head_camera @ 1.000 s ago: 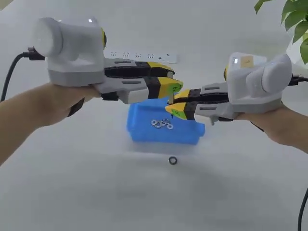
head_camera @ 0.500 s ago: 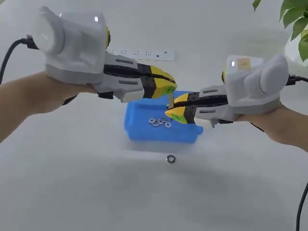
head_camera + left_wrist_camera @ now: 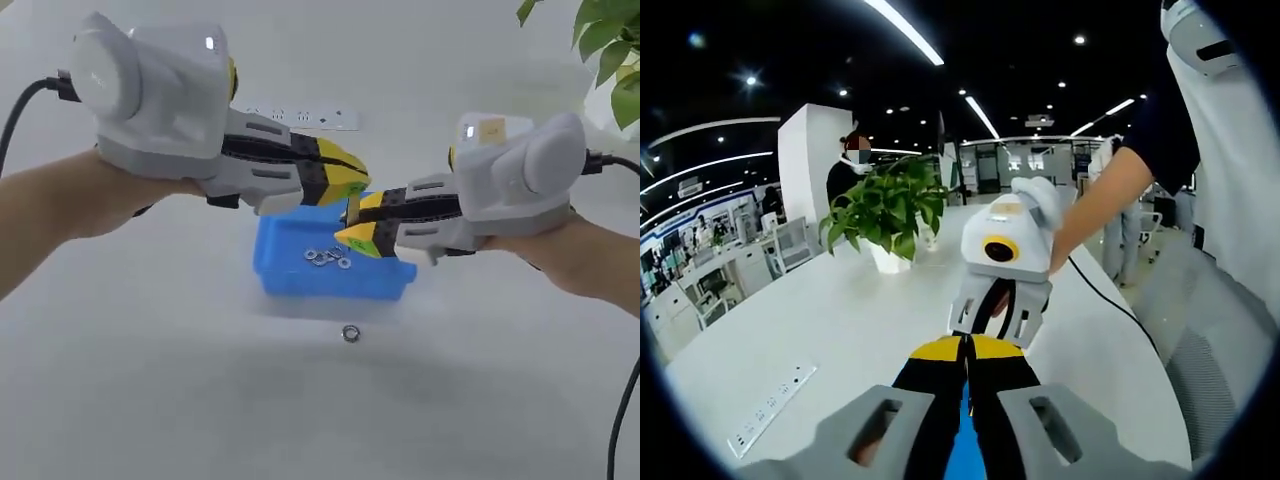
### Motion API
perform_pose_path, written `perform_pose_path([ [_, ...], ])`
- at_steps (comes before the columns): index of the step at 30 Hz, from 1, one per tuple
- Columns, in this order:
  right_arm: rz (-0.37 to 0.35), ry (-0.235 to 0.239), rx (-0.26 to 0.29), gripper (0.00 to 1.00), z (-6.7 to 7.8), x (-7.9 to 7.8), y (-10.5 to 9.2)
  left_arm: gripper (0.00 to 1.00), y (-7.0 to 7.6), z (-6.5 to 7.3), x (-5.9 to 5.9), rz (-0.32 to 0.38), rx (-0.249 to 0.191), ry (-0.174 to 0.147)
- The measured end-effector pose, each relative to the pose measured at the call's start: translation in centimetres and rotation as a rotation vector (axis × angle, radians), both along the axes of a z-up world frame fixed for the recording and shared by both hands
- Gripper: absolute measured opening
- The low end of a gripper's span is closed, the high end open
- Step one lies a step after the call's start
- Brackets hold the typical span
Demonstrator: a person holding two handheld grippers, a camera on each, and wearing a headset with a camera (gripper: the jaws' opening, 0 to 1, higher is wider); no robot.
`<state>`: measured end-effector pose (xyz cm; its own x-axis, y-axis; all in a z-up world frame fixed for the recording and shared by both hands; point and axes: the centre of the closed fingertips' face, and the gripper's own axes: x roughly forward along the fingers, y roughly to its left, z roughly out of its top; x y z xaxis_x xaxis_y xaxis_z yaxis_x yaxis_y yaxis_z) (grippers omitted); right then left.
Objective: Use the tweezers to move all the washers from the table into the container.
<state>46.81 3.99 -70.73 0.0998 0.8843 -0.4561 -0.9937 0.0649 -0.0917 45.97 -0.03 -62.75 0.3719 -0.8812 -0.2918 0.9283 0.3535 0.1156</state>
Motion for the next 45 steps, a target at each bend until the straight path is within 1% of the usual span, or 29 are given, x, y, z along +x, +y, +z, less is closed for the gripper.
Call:
perform_pose_path([
  [1,-0.002,-0.004,-0.002,0.12,0.0,0.1,0.0,0.04,0.0,0.0,0.0,0.001,0.002,-0.003],
  [6,-0.028,0.005,-0.012,0.15,0.1,0.3,-0.2,0.04,-0.1,0.2,0.3,0.005,0.017,-0.026],
  [10,-0.041,0.012,-0.015,0.24,0.0,0.4,-0.3,0.04,0.3,0.4,0.8,0.019,0.019,-0.041],
  [12,-0.046,0.0,-0.016,0.28,0.2,0.4,-0.6,0.04,0.6,0.6,0.9,0.023,0.022,-0.046],
  [14,-0.062,-0.004,-0.015,0.35,0.5,0.4,-1.0,0.04,0.6,0.9,0.9,0.027,0.018,-0.051],
  [17,-0.08,-0.006,0.003,0.44,1.0,0.2,-1.8,0.04,0.8,1.2,0.7,0.028,0.016,-0.062],
  [19,-0.103,-0.015,0.006,0.49,1.0,0.0,-2.5,0.04,0.7,1.2,0.4,0.028,0.015,-0.062],
  [22,-0.156,-0.054,-0.01,0.62,0.8,-0.1,-3.8,0.04,0.6,0.8,0.0,0.03,0.017,-0.062],
  [23,-0.163,-0.052,-0.008,0.66,0.9,-0.3,-4.0,0.04,0.5,0.8,-0.2,0.031,0.015,-0.064],
  [25,-0.168,-0.06,0.002,0.69,1.2,-0.9,-4.7,0.04,0.4,0.9,-0.5,0.033,0.009,-0.071],
  [28,-0.168,-0.057,0.01,0.69,1.4,-1.8,-5.4,0.04,0.0,1.6,-1.1,0.041,-0.018,-0.077],
  [30,-0.168,-0.053,0.012,0.71,1.4,-2.5,-6.0,0.04,-0.3,1.8,-1.6,0.041,-0.028,-0.081],
  [33,-0.172,-0.057,0.026,0.76,1.4,-3.3,-6.7,0.04,-0.8,1.8,-2.3,0.042,-0.039,-0.078],
  [35,-0.169,-0.034,0.024,0.81,0.8,-4.2,-7.0,0.04,-1.0,1.5,-2.7,0.039,-0.036,-0.07],
  [37,-0.165,-0.024,0.021,0.84,0.5,-4.7,-7.2,0.04,-1.0,1.4,-3.0,0.04,-0.035,-0.068],
  [38,-0.161,-0.016,0.016,0.86,0.2,-5.0,-7.3,0.04,-1.0,1.4,-3.1,0.038,-0.041,-0.067],
  [39,-0.16,-0.011,0.012,0.87,0.0,-5.3,-7.3,0.04,-1.1,1.6,-3.6,0.033,-0.054,-0.07],
  [42,-0.144,0.017,0.021,0.92,-0.2,-6.3,-7.5,0.04,-1.4,1.8,-4.3,0.029,-0.069,-0.071],
  [45,-0.127,0.033,0.025,0.97,-0.2,-7.1,-7.6,0.04,-1.6,1.8,-4.9,0.023,-0.062,-0.076],
])
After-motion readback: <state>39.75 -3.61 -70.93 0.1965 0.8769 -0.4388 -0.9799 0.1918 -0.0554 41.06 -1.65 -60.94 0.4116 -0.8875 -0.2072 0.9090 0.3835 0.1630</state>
